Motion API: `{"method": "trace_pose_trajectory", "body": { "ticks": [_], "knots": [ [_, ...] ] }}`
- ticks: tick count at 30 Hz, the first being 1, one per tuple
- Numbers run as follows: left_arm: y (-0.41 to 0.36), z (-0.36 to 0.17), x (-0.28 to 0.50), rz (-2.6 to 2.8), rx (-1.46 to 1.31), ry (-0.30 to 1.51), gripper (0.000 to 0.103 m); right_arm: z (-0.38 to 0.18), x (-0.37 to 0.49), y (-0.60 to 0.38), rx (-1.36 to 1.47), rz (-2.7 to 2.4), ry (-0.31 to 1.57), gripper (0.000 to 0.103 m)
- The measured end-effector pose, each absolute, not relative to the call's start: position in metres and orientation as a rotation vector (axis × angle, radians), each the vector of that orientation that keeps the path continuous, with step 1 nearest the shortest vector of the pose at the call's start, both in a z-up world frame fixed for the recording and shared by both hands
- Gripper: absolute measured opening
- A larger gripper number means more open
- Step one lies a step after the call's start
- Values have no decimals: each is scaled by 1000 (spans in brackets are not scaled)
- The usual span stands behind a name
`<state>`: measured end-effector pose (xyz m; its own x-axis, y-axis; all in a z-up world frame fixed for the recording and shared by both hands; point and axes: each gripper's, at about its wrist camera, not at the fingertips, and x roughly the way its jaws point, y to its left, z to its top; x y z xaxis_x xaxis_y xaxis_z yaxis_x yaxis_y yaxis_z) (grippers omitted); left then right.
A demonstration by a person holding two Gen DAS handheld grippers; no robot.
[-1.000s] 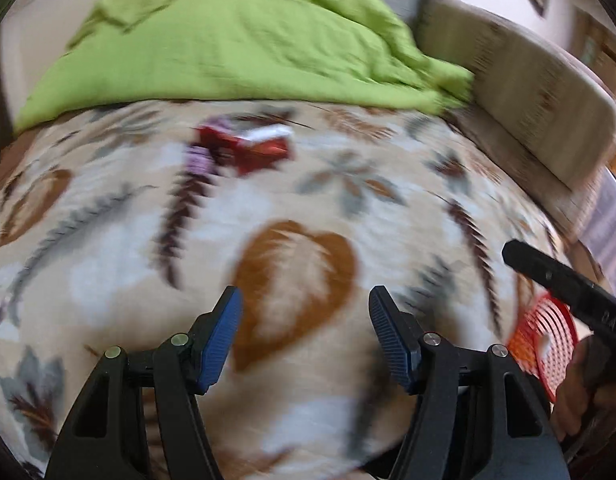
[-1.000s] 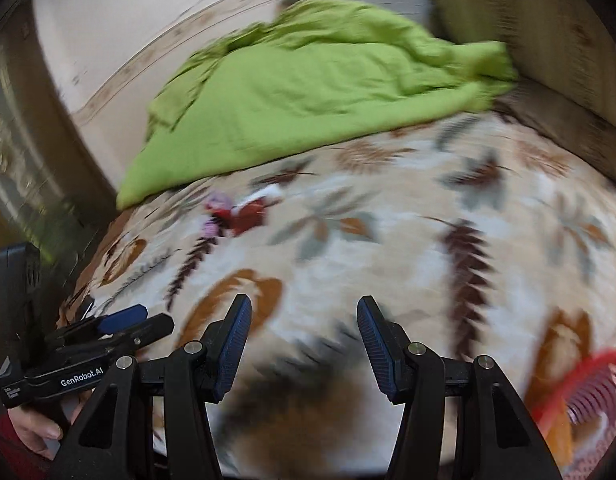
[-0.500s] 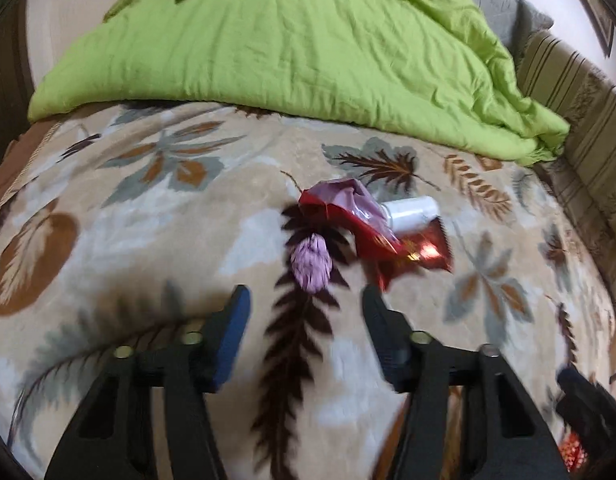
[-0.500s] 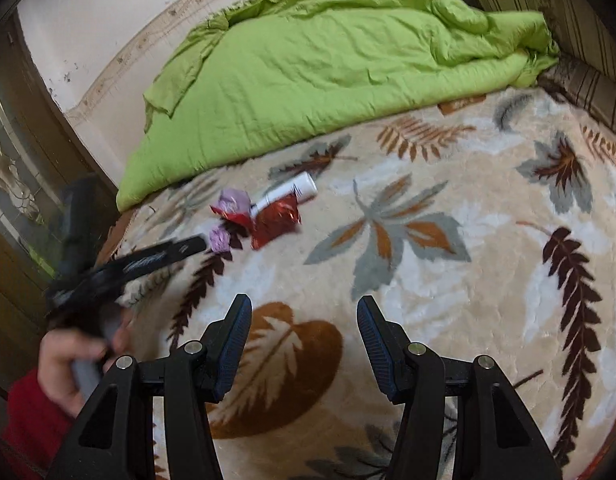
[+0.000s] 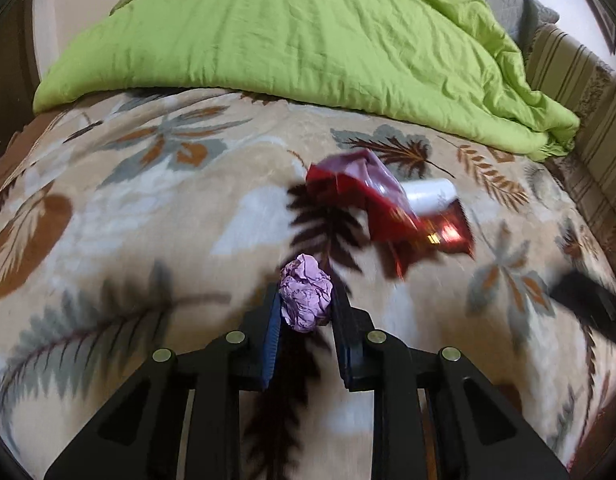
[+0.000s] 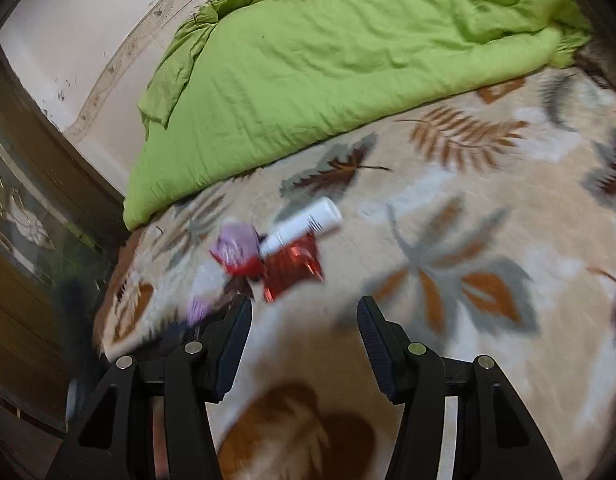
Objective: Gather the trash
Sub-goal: 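Grasp the purple wrapper with the left tool while the right tool approaches the red wrapper, then grasp the red wrapper with the right tool while the left tool holds the purple wrapper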
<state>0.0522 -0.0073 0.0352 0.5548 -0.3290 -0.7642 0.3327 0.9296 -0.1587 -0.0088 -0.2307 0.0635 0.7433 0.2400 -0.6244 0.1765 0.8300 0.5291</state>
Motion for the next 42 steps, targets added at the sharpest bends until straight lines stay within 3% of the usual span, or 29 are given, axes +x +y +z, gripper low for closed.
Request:
{"method": "trace_pose_trajectory", "body": {
  "ticks": [5,8,12,28,42],
  "knots": [
    [12,44,18,-369,-7,866,23,40,54,-224,596,44,814,58],
    [18,46,4,-347,2,839,23,25,74,-218,629,68,852,40],
    [21,47,-9,-326,32,811,23,31,61,-209,579,59,797,31],
    [19,56,-77,-306,138,715,23,73,-115,-193,455,20,682,31],
    [22,64,-113,-311,184,666,23,69,-154,-188,438,6,703,31]
  ]
}}
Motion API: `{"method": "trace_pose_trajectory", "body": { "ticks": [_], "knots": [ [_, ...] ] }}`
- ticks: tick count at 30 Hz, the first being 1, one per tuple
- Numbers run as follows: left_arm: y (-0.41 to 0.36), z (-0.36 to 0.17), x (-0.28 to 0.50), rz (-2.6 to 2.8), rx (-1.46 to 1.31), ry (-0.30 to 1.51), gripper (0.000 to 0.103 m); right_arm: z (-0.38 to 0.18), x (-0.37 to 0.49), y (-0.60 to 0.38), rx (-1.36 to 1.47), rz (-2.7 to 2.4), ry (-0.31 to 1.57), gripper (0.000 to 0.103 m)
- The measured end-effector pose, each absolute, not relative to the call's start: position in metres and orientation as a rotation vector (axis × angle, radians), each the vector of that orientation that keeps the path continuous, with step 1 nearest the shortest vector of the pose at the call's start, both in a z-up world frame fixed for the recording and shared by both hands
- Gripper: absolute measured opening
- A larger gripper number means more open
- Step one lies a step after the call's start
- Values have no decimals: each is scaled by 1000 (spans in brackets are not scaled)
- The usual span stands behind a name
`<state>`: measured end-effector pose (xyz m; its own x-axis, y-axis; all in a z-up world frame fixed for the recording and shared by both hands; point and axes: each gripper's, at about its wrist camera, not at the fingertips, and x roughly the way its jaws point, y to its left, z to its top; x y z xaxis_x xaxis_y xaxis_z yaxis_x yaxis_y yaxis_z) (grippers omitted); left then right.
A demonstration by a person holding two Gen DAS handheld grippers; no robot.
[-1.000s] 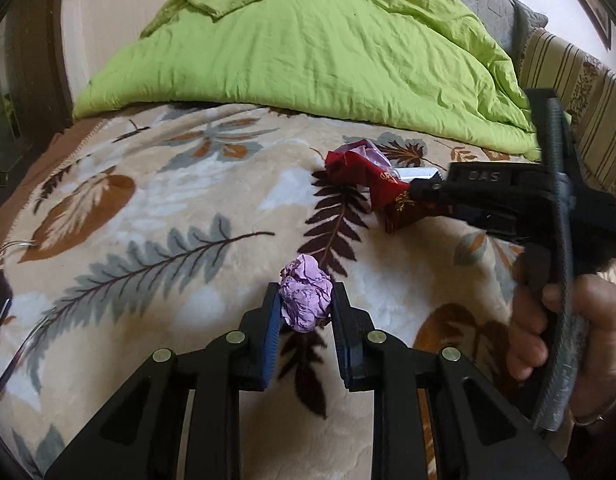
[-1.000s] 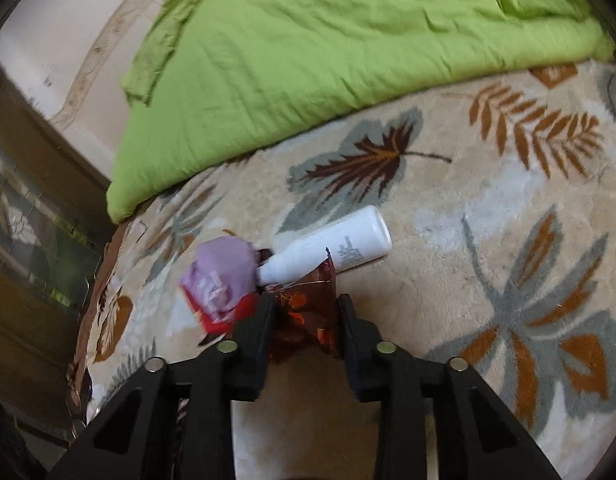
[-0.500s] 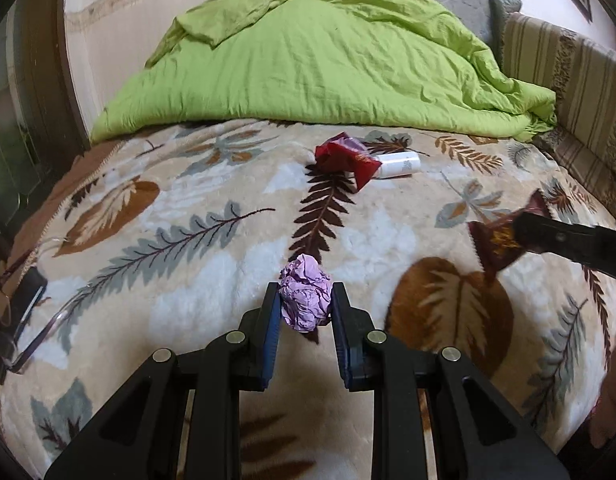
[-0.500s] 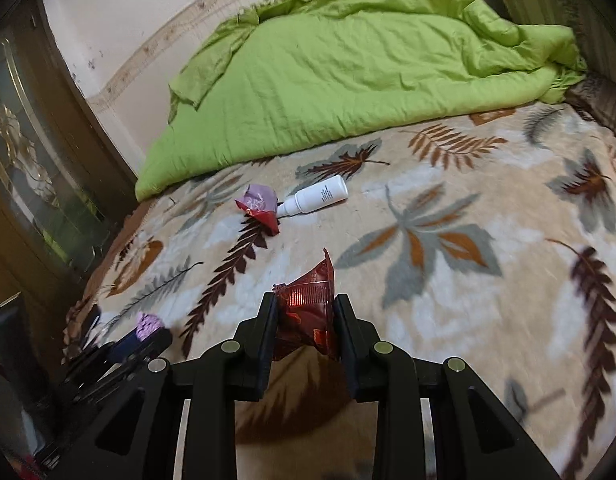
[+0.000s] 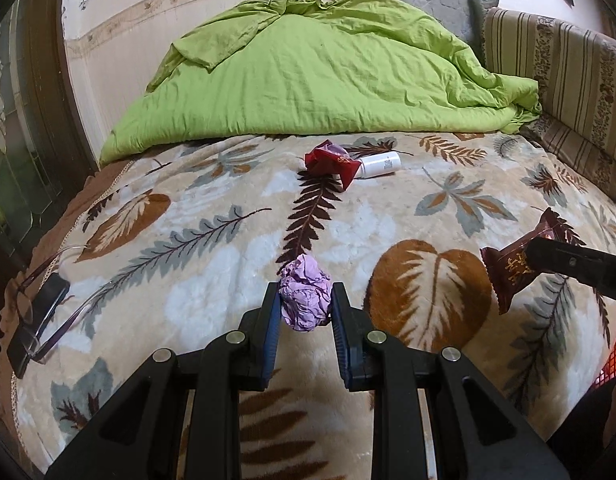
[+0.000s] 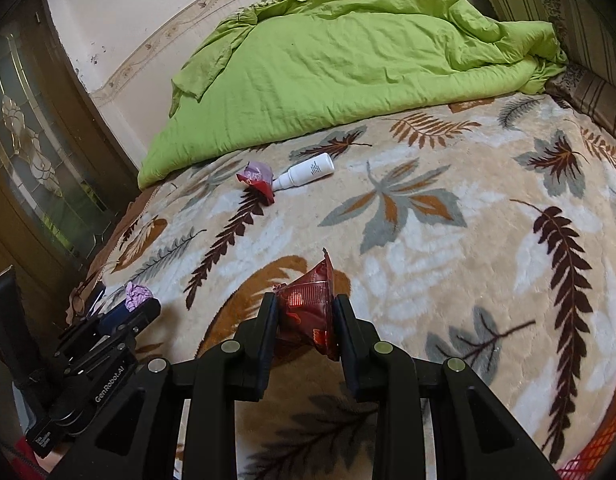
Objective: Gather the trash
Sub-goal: 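Grasp the red wrapper with the right tool while the left tool holds the purple wrapper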
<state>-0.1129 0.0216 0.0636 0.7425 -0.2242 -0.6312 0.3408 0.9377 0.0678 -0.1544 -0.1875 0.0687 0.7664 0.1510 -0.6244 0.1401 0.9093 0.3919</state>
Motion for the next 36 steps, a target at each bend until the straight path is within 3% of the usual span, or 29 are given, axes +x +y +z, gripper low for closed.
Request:
{"method": "trace_pose_trajectory", "body": {
  "ticks": [36],
  "knots": [
    [-14,82,-151,-398,245,632,23,81,-206,-192,462,20,651,31]
  ]
}}
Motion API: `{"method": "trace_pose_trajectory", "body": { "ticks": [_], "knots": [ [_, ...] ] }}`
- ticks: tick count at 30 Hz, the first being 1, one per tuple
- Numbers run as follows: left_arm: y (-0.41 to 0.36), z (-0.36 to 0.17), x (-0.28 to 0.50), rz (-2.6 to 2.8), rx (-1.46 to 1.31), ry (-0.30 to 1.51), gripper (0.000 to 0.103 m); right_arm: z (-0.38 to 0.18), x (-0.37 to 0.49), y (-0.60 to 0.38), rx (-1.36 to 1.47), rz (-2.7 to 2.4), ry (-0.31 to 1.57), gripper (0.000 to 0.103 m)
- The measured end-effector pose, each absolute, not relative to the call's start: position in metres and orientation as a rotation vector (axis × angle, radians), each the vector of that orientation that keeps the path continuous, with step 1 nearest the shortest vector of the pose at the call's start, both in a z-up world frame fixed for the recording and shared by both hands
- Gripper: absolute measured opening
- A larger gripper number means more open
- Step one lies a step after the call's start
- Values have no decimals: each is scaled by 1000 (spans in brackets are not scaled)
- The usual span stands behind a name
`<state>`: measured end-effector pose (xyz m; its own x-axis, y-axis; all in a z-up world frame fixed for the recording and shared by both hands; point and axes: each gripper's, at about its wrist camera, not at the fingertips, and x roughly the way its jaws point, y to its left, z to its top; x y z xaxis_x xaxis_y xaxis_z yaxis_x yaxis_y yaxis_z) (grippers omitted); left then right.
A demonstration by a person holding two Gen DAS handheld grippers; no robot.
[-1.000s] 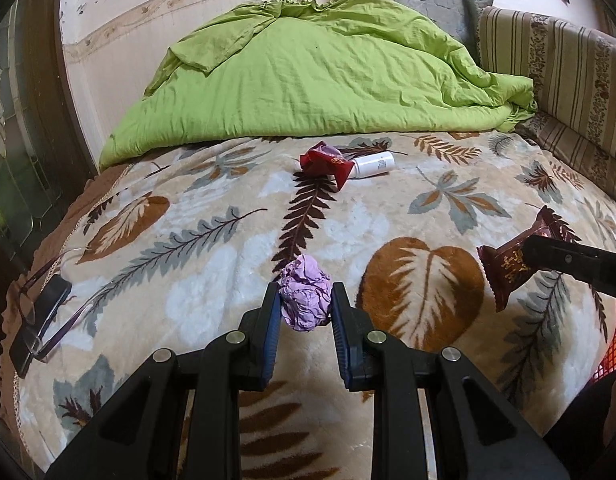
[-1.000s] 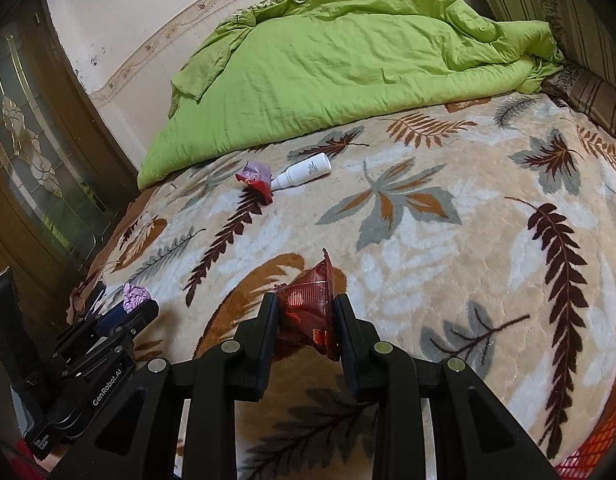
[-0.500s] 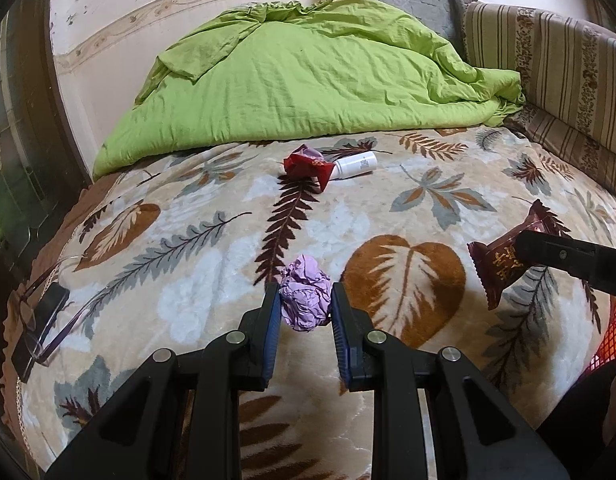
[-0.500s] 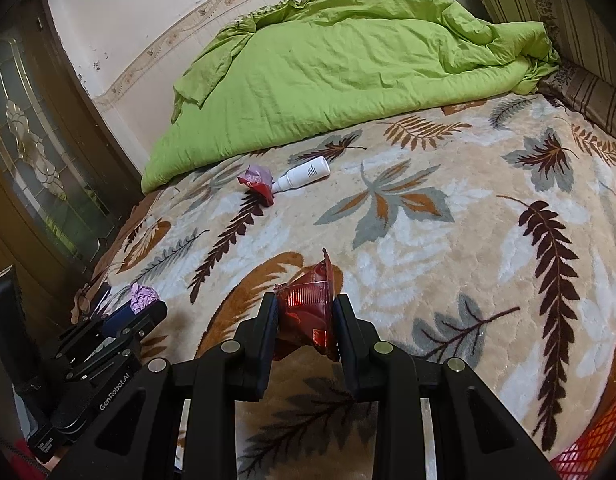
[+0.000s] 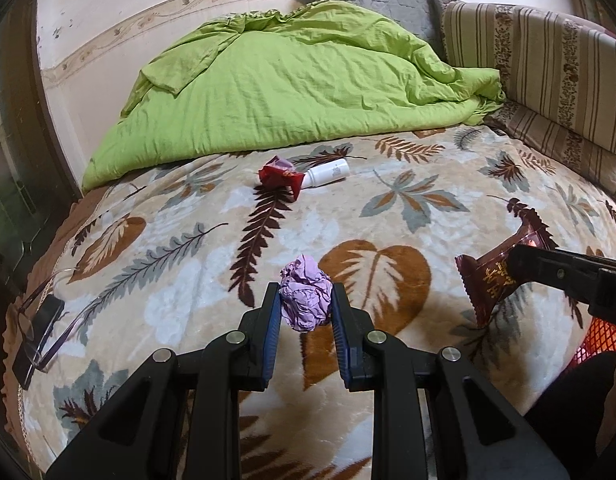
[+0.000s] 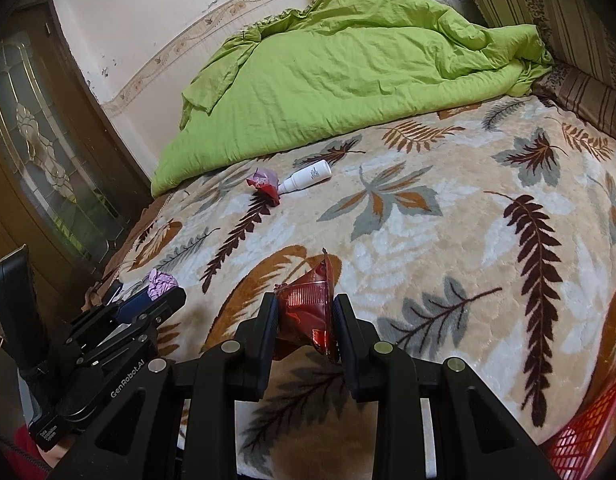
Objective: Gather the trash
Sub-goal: 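Grasp the red wrapper with the right tool while the left tool holds the purple wrapper, then carry both wrappers to the red wastebasket and open both tools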
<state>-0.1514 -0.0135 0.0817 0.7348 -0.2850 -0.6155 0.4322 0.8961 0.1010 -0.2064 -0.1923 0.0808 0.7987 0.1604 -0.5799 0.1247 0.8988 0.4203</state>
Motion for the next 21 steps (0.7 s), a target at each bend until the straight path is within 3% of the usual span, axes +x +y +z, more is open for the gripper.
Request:
{"method": "trace_pose_trajectory", "body": {
  "ticks": [21],
  "knots": [
    [-47,108,-189,-539,274,595,23,87,-273,-226,547,-43,630,31]
  ]
}}
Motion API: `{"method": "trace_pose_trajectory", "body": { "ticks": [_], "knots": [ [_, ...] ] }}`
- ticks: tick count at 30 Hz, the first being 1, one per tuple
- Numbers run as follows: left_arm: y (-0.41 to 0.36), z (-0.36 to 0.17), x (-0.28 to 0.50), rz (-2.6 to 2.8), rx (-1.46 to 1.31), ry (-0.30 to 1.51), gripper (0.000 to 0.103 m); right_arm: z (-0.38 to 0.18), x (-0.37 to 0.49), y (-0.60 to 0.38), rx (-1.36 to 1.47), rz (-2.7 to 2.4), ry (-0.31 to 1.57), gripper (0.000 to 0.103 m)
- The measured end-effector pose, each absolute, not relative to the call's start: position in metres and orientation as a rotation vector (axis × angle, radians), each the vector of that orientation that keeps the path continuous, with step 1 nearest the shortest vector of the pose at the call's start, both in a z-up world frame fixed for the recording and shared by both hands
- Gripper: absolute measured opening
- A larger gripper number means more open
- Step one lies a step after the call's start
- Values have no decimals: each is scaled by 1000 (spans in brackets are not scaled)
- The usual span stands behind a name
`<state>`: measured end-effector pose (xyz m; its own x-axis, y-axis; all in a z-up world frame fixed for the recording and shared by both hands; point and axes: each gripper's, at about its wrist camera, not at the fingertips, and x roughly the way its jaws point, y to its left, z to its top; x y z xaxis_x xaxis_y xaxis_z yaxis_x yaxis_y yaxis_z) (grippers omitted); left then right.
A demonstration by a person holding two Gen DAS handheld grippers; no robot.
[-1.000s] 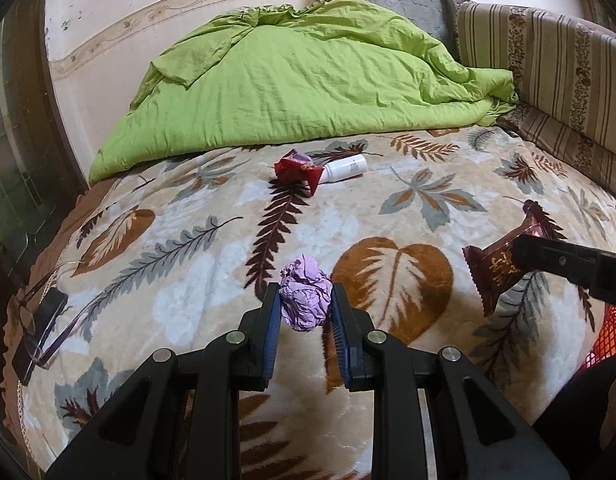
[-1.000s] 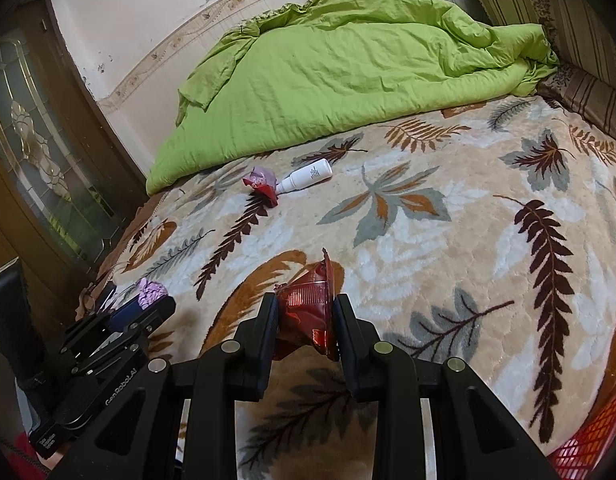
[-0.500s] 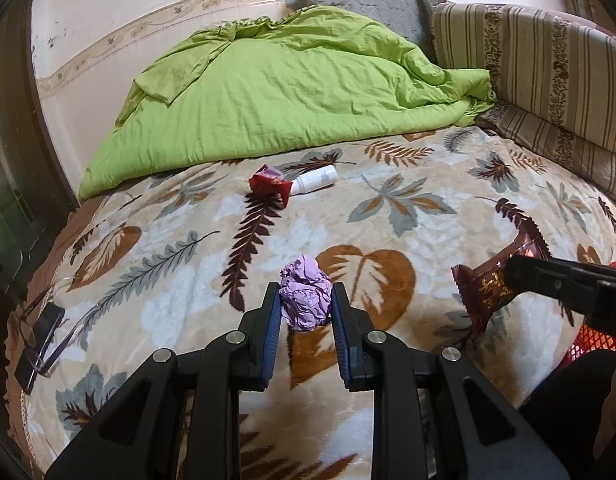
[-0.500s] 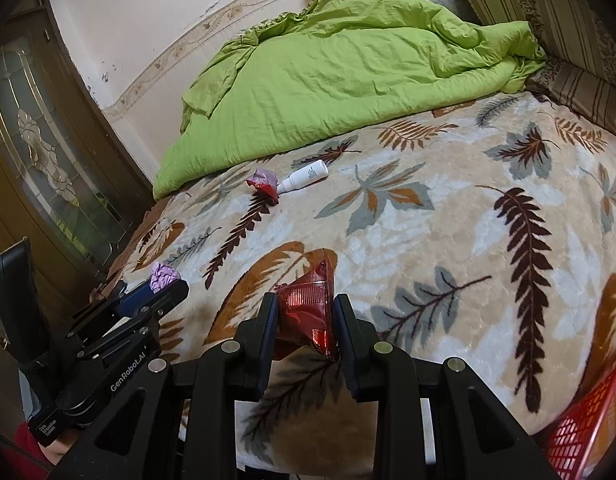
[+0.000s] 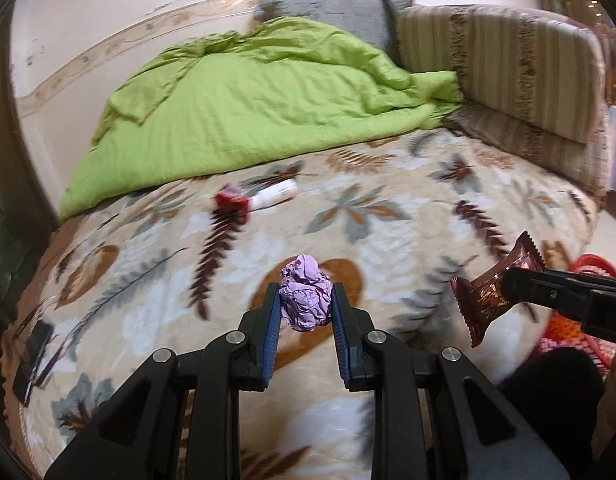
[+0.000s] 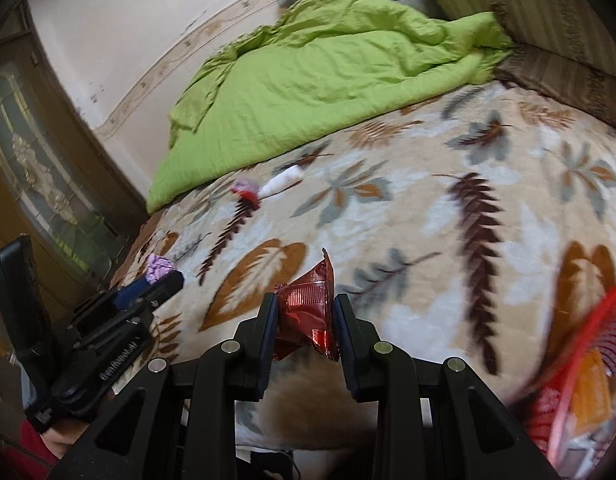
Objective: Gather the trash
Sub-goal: 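Carry both wrappers to the red wastebasket and open both tools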
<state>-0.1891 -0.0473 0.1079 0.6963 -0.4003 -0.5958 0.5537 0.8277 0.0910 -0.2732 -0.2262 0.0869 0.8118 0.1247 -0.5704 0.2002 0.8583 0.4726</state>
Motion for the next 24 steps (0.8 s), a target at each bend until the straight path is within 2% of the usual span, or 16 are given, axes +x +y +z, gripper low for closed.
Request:
{"method": "trace_pose_trajectory", "body": {
  "ticks": [9,20,23,24],
  "knots": [
    [-106,129,-222,-860,236,642,23,91,-382,-308,657,-307,587,31],
    [-232,126,-298,-1268,320,793,23,86,-479,-378,734,-569,547,31],
    [-267,115,-317,-1366,338,847,24,78,-483,-387,761,-588,555,33],
    [-274,112,-319,-1383,335,866,26,76,-484,-390,769,-596,561,37]
  ]
}}
